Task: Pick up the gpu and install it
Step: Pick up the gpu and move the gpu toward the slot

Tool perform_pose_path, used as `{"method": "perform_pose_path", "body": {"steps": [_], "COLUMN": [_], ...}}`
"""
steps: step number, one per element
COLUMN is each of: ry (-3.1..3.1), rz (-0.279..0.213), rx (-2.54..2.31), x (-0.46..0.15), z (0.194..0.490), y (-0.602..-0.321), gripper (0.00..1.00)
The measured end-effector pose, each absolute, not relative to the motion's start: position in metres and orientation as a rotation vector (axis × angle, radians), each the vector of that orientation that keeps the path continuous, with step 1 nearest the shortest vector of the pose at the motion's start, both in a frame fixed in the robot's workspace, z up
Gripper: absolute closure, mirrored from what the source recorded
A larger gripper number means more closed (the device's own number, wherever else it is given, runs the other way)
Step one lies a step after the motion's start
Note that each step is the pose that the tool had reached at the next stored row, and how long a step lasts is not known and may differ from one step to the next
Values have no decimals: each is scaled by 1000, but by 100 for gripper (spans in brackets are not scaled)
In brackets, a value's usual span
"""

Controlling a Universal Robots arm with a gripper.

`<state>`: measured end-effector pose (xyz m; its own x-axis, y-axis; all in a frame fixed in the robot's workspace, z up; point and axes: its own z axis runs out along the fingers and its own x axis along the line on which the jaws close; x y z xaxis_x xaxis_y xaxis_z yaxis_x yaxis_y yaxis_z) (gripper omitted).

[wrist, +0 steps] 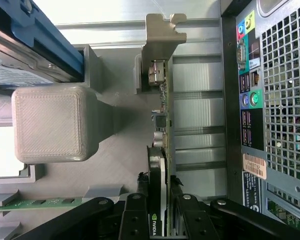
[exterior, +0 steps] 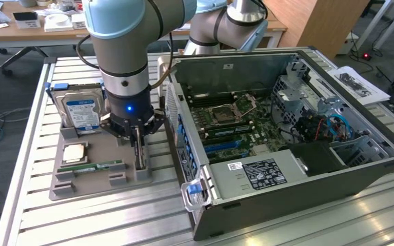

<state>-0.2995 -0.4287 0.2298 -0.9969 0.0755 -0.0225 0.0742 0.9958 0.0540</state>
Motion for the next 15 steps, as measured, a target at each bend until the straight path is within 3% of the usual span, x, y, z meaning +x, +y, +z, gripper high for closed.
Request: {"method": "perform_pose_path", "body": {"steps": [15], "ry": [3116], "rz": [84], "rx": [66], "x": [-299], "z": [230], "y": [-429], "gripper": [73]}}
